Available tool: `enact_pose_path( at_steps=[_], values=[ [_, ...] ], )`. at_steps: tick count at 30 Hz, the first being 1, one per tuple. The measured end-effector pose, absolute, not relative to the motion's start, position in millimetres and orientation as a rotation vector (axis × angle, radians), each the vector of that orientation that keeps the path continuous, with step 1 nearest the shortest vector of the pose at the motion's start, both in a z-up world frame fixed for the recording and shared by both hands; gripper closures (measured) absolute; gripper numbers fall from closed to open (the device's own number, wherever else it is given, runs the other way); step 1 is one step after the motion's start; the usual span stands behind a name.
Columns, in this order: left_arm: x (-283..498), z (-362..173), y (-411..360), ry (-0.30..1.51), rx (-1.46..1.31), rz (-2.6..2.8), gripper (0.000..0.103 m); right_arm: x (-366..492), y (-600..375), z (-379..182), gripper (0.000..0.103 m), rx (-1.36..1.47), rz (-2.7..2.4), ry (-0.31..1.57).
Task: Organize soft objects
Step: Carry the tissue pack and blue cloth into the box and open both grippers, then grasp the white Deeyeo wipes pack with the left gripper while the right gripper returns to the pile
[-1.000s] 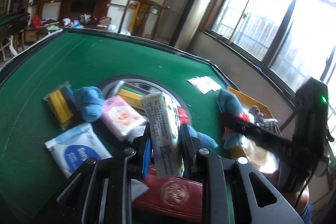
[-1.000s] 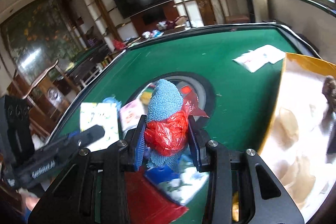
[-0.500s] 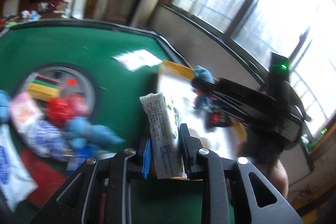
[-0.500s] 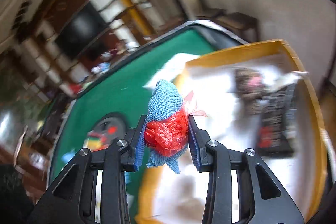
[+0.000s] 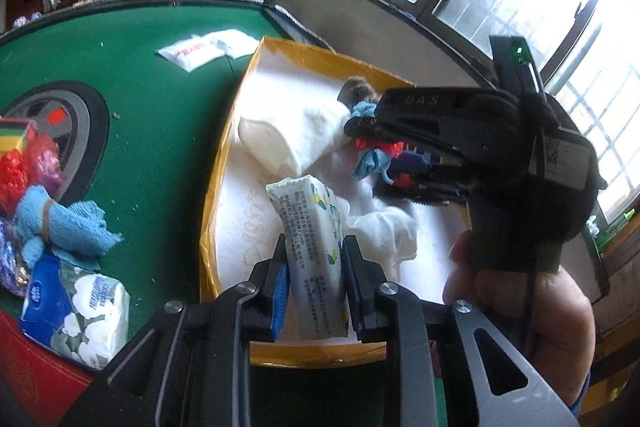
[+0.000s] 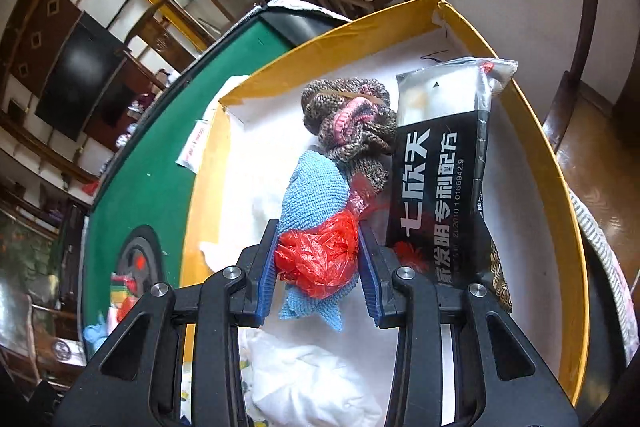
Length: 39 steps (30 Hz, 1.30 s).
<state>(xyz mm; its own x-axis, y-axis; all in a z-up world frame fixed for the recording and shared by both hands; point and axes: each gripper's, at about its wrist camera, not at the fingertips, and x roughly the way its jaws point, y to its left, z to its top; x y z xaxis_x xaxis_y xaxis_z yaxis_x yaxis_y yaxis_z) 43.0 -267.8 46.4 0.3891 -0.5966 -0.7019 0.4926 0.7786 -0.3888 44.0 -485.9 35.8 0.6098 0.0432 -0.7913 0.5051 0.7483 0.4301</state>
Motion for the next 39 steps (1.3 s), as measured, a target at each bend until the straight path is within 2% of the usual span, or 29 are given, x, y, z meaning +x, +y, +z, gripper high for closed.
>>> enact_pose_path(
  at_steps=[5, 9, 10, 11, 13, 20, 27, 34, 39],
  values=[
    [46, 39, -268, 0.967, -0.116, -0.697, 0.075, 45, -484, 35, 0.065, 0.668, -0.306, 0.907],
    [47, 39, -271, 0.955, -0.089, -0.675, 0.064, 49, -478, 47, 0.065, 0.604, -0.339, 0.876],
    [46, 39, -271, 0.953, -0.085, -0.671, 0.061, 47, -478, 51, 0.060, 0.590, -0.348, 0.863],
    [45, 40, -270, 0.950, -0.088, -0.676, 0.058, 47, -478, 53, 0.051, 0.586, -0.351, 0.853],
    [44, 42, -270, 0.944, -0.086, -0.680, 0.057, 42, -478, 59, 0.042, 0.589, -0.346, 0.816],
    [31, 62, -260, 0.851, -0.085, -0.667, 0.055, 36, -473, 72, 0.041, 0.609, -0.265, 0.736],
    [30, 72, -233, 0.829, -0.121, -0.632, 0.055, 35, -427, 93, 0.041, 0.461, -0.161, 0.661],
    [33, 72, -178, 0.848, -0.168, -0.552, 0.055, 37, -380, 92, 0.041, 0.343, -0.064, 0.660],
    [36, 69, -105, 0.899, -0.286, -0.390, 0.054, 35, -353, 94, 0.041, 0.269, -0.012, 0.659]
  ],
)
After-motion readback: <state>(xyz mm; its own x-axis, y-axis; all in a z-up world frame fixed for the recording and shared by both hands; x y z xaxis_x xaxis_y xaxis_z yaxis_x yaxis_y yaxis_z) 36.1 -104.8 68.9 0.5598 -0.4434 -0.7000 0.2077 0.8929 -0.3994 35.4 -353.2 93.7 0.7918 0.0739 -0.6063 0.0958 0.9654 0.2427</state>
